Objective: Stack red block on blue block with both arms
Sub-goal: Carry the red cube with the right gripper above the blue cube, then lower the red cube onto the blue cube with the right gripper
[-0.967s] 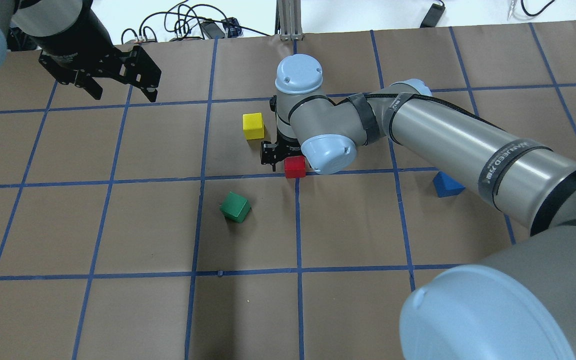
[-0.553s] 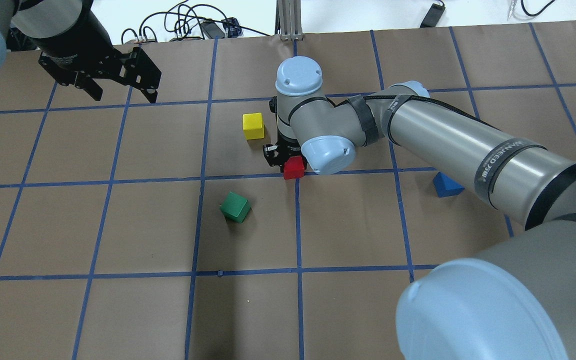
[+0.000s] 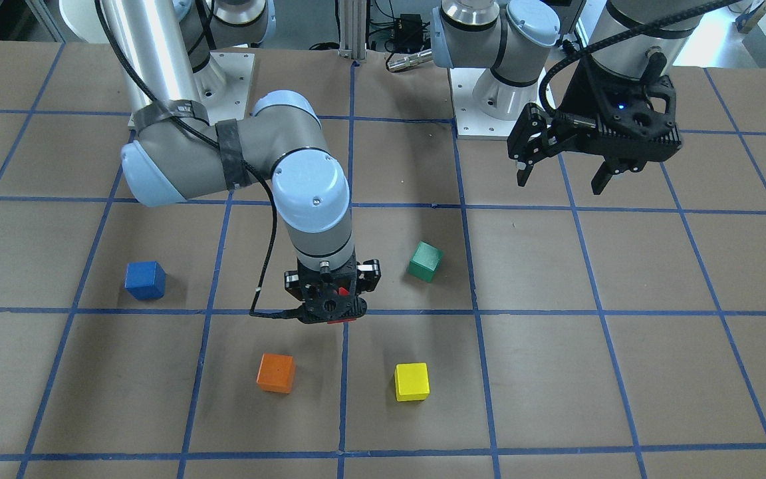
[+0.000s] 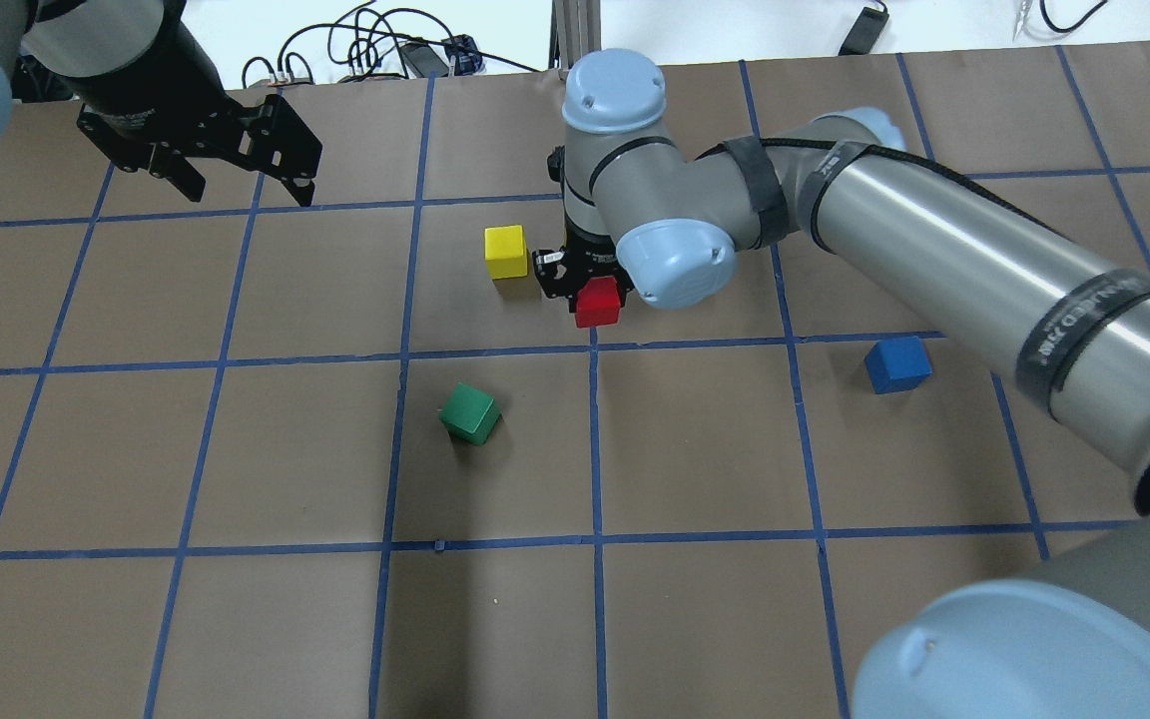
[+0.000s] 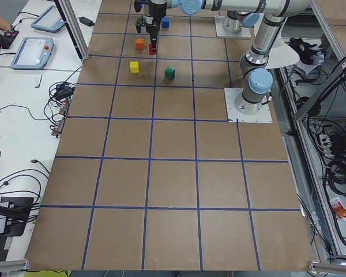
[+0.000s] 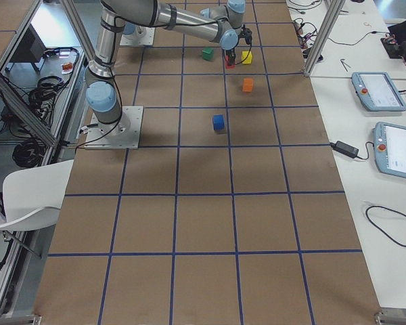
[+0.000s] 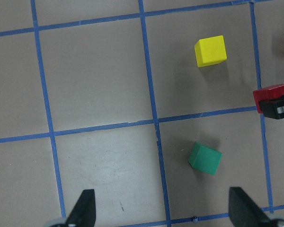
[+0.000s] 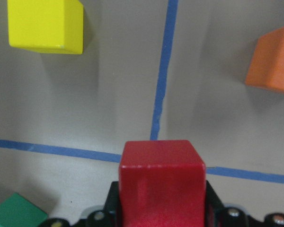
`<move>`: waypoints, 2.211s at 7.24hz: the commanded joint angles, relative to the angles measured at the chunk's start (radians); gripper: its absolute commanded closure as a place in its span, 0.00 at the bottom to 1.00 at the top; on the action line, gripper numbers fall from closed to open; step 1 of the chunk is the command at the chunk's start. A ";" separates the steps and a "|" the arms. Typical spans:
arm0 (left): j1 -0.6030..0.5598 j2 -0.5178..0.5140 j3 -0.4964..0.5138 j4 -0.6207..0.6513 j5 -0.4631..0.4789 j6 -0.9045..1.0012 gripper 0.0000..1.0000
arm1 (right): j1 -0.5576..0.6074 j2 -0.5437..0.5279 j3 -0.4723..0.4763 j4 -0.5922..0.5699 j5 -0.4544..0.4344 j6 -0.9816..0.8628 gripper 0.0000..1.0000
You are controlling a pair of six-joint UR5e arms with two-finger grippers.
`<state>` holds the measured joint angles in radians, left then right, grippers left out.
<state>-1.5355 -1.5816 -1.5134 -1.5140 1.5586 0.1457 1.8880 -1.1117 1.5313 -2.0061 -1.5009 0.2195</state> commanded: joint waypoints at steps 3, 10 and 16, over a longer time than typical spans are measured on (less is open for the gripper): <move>0.000 -0.001 -0.001 0.000 0.000 -0.003 0.00 | -0.255 -0.238 -0.008 0.339 -0.010 -0.150 1.00; 0.000 -0.005 0.001 0.000 0.000 -0.005 0.00 | -0.523 -0.261 0.234 0.172 -0.107 -0.535 1.00; 0.000 -0.005 0.001 0.000 -0.002 -0.005 0.00 | -0.558 -0.263 0.392 -0.036 -0.087 -0.588 1.00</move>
<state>-1.5355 -1.5861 -1.5125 -1.5140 1.5582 0.1411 1.3296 -1.3802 1.9179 -2.0378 -1.5941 -0.3711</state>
